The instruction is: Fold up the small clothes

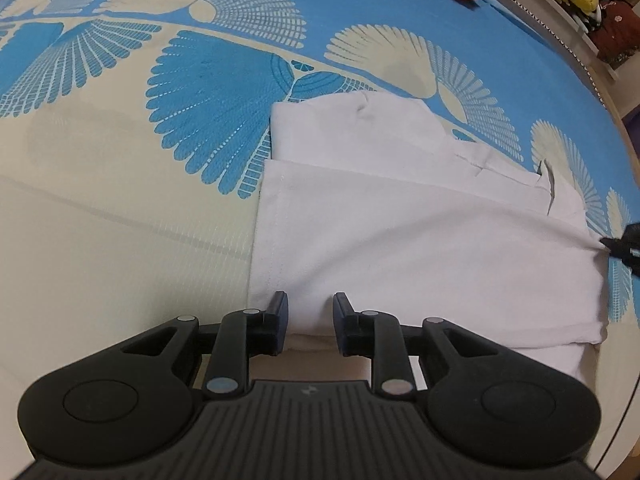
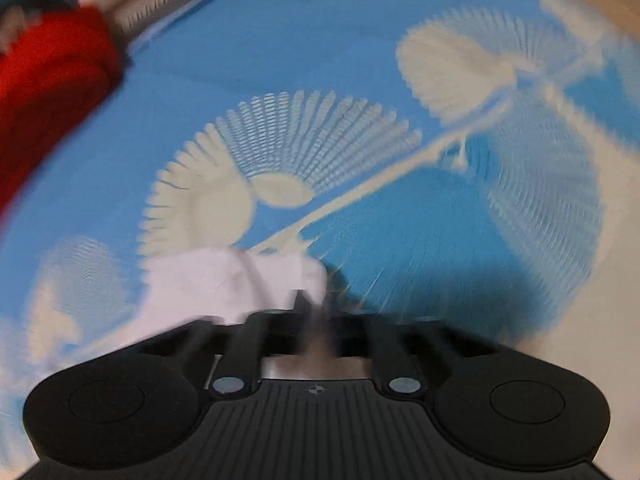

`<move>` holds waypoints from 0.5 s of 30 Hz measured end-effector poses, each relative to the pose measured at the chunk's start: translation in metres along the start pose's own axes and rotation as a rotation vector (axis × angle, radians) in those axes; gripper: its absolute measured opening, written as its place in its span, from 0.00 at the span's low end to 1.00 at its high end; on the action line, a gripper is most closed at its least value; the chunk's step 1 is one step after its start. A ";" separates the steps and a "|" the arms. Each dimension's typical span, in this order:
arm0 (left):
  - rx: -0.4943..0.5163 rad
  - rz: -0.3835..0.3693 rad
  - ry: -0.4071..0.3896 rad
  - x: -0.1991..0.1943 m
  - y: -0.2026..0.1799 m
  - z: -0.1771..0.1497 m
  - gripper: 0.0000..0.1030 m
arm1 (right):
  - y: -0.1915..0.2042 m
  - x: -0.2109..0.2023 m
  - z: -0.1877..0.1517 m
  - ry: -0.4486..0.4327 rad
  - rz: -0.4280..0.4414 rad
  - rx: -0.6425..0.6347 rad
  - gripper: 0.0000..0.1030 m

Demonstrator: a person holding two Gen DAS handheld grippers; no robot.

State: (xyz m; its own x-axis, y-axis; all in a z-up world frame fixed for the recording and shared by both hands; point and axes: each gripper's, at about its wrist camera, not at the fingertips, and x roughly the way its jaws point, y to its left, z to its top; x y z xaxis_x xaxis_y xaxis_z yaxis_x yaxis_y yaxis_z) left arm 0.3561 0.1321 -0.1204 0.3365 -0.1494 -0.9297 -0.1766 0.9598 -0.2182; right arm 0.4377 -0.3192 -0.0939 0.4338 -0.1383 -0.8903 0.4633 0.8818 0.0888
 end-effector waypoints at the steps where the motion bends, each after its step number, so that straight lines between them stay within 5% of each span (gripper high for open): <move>1: 0.000 -0.005 0.001 -0.001 0.000 0.001 0.26 | 0.006 0.002 0.005 -0.009 -0.017 -0.035 0.05; 4: -0.005 -0.021 -0.015 -0.006 0.001 0.003 0.26 | 0.019 0.003 0.023 -0.065 -0.062 -0.101 0.03; 8: -0.033 -0.068 -0.047 -0.014 0.006 0.007 0.26 | 0.024 -0.018 0.040 -0.249 -0.219 -0.246 0.07; 12: -0.058 -0.097 -0.069 -0.018 0.009 0.011 0.26 | -0.001 -0.044 0.026 -0.251 0.063 -0.197 0.07; 15: -0.076 -0.117 -0.077 -0.020 0.011 0.012 0.26 | -0.016 -0.040 -0.006 -0.129 0.291 -0.213 0.07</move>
State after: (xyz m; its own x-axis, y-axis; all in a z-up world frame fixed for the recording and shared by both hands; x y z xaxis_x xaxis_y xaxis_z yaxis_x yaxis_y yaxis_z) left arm 0.3589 0.1488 -0.1010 0.4281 -0.2377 -0.8719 -0.2002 0.9159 -0.3480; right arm 0.4078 -0.3250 -0.0626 0.6237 0.0884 -0.7766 0.1411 0.9645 0.2232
